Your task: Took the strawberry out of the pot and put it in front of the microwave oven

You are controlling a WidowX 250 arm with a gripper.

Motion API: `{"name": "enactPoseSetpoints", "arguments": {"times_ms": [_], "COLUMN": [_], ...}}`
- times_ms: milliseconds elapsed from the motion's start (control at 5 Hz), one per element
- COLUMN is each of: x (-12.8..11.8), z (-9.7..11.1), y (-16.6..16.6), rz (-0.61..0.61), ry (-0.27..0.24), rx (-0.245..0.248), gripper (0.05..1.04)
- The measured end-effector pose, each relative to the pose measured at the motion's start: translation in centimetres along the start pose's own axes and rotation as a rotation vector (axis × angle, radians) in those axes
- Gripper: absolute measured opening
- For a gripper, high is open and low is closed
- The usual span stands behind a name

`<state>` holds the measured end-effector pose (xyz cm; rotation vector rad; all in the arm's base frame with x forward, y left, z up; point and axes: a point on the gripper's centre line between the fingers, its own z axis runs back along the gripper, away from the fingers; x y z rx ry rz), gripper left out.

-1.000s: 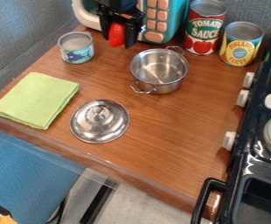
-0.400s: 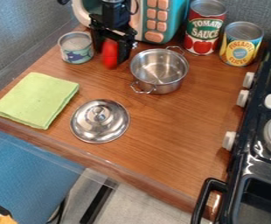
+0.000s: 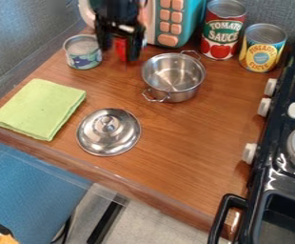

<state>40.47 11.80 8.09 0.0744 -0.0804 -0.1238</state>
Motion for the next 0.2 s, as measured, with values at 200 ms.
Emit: {"name": "enactPoseSetpoints", "arguments": {"times_ms": [200], "x": [-0.09], "z": [2.29], "y": [-0.2], "rz": [-0.014], "ry": [-0.038], "rx": [-0.005], "gripper": [1.001]}}
